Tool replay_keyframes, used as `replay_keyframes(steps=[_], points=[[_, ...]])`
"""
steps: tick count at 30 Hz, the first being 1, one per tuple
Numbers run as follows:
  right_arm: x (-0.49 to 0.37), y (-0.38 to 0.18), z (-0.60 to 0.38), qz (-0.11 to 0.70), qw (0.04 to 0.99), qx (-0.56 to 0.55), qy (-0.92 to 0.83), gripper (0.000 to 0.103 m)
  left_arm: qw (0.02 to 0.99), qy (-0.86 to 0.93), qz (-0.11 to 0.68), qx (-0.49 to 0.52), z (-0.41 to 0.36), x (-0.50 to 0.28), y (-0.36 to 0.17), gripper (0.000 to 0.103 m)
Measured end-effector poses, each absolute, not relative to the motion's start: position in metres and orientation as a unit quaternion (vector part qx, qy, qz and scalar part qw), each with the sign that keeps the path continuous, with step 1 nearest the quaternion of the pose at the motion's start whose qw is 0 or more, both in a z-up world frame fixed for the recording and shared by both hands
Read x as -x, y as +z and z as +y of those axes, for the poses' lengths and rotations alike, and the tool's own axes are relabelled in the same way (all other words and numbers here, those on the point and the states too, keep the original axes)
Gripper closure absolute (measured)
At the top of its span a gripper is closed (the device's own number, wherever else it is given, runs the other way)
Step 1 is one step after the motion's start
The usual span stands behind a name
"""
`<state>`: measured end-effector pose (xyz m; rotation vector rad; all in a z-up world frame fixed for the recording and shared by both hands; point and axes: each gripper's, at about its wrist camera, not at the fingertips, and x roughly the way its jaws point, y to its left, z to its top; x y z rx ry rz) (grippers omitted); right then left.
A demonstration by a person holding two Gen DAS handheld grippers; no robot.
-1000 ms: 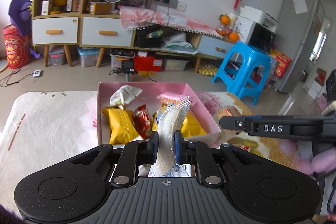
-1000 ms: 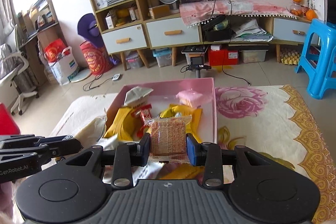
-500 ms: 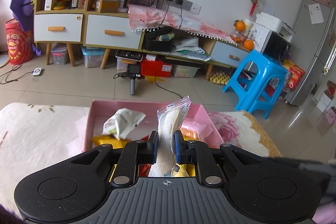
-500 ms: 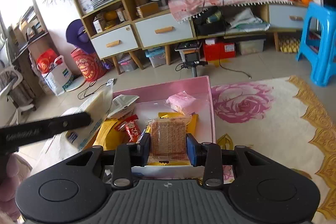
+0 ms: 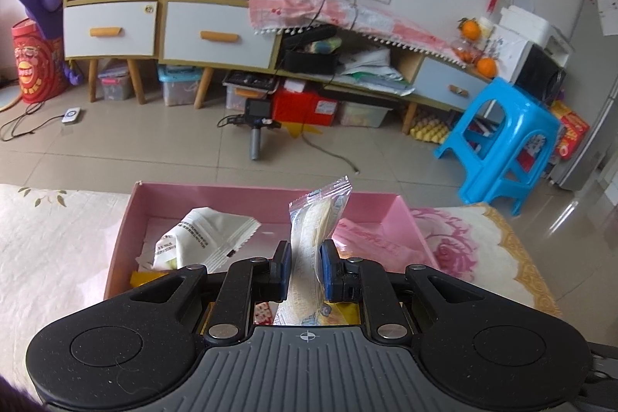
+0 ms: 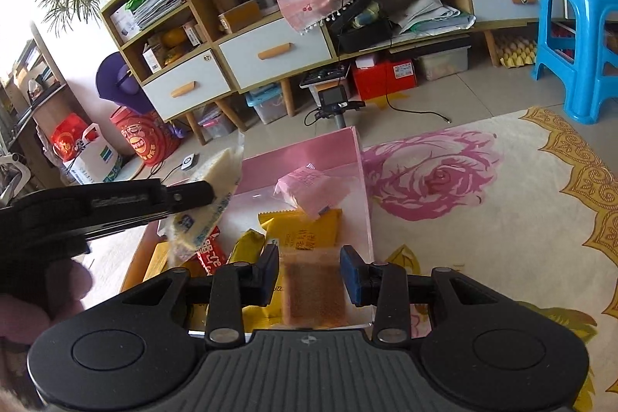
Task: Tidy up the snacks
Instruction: 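Carry the pastry and wafer pack over the pink box with both tools, then open both tools to drop the pastry and wafer pack in the box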
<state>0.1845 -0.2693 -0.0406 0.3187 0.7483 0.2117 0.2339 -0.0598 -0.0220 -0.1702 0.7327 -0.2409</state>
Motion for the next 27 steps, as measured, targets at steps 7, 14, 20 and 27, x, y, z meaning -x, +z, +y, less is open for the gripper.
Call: replay_keyframes(steps=[7, 14, 20, 27], points=[[-0.183, -0.036, -0.268, 0.355, 0.917, -0.148, 0.108, 0.061, 0.923, -0.119, 0.357, 0.08, -0.051, -0.229, -0.021, 0.081], [-0.179, -0.03, -0.269, 0.351, 0.917, -0.152, 0.114, 0.051, 0.926, -0.116, 0.353, 0.067, -0.042, -0.211, -0.008, 0.06], [-0.17, -0.021, -0.266, 0.343, 0.922, -0.134, 0.117, 0.037, 0.929, -0.114, 0.346, 0.061, -0.032, -0.185, 0.0, 0.044], [-0.155, -0.011, -0.265, 0.336, 0.927, -0.118, 0.119, 0.025, 0.927, -0.121, 0.352, 0.057, -0.018, -0.154, 0.004, 0.031]])
